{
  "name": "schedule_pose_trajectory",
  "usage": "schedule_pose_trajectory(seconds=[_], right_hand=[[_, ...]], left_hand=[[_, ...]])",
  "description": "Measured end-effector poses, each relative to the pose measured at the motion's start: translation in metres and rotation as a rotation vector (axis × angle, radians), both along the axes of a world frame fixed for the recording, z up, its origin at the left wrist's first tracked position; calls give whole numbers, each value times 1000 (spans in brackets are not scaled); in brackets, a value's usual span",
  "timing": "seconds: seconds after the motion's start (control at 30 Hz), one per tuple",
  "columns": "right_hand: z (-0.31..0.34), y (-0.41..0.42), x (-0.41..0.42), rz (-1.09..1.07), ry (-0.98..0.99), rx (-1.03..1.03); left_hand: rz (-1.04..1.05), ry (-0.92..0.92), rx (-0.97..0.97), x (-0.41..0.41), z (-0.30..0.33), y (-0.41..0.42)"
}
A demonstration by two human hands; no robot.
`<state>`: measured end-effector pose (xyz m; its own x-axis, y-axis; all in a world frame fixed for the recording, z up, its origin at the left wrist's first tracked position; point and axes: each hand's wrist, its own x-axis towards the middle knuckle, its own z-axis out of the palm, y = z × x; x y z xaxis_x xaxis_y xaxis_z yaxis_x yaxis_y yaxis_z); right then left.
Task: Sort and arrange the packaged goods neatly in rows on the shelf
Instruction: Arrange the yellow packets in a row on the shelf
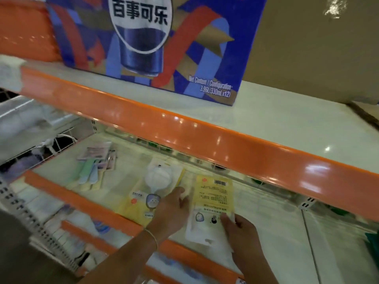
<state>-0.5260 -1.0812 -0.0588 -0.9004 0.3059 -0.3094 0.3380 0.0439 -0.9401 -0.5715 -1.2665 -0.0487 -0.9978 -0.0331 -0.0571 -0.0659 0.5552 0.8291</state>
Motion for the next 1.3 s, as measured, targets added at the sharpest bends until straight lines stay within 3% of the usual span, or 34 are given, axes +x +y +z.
schedule_pose_trajectory(seconds=[0.2,0.43,0.73,1.1,1.3], right_hand=[[0,-68,-23,7,63,23],[7,-135,-50,29,43,4],[0,-173,-53,26,36,185],[1,-169,-54,91,-41,806],[-10,-166,-50,41,32,744]], left_hand=[[26,188,15,-6,13,-70],[131,236,22,-24,10,-136],[47,141,93,-38,-10,-171],[-184,28,81,-46,-19,-168],[-251,-42,168,-54,-27,-164]])
